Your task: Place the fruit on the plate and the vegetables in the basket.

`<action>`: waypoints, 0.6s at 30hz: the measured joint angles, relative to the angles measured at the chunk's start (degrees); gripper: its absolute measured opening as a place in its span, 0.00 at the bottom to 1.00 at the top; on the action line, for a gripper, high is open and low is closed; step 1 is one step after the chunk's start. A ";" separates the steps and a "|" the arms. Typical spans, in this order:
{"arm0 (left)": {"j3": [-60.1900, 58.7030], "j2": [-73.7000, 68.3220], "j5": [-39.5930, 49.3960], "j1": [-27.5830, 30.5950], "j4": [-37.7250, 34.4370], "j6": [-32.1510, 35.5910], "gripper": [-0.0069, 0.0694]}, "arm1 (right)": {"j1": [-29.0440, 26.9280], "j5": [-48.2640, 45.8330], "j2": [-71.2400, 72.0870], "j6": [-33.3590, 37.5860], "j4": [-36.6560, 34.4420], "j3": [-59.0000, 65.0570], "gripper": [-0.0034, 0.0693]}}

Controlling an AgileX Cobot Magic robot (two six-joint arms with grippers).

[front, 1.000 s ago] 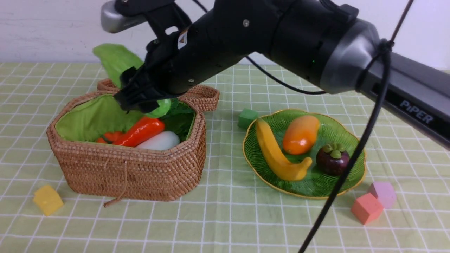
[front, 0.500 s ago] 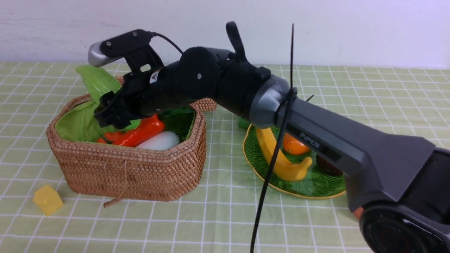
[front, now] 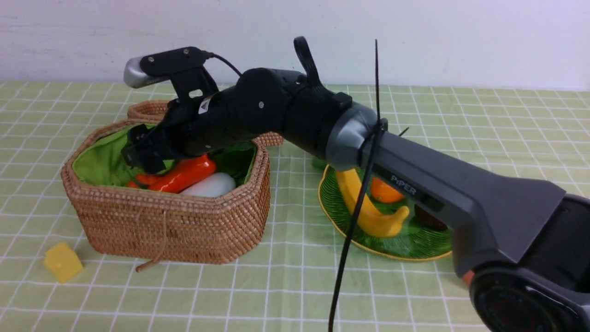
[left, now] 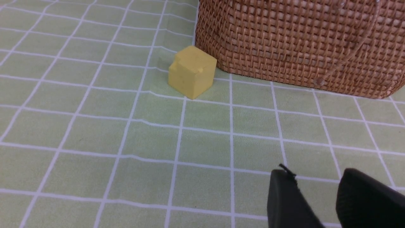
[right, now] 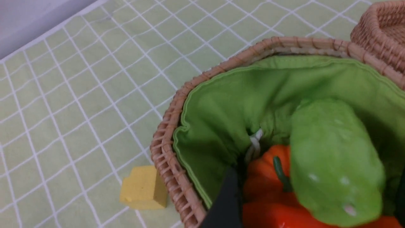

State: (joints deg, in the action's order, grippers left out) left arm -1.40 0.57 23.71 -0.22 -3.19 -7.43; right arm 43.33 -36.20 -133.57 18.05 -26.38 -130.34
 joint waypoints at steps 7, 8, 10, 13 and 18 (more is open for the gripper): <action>0.00 0.00 0.00 0.00 0.00 0.00 0.40 | -4.78 -19.08 14.40 -4.33 10.42 -0.05 0.56; 0.00 0.00 0.00 0.00 0.00 0.00 0.40 | -5.50 -20.61 15.92 -5.57 11.40 -0.06 0.51; 0.00 0.00 0.00 0.00 0.00 0.00 0.40 | -7.38 -24.64 19.77 -9.23 14.33 -0.19 0.36; 0.00 0.00 0.00 0.00 0.00 0.00 0.40 | -9.96 -32.13 25.46 -15.10 21.85 -0.52 0.14; 0.00 0.00 0.00 0.00 0.00 0.00 0.40 | -11.38 -35.78 34.09 -20.00 32.28 3.59 0.02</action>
State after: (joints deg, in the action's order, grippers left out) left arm -1.40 0.57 23.71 -0.22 -3.19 -7.43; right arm 31.95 -71.98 -99.48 -1.94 5.90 -126.75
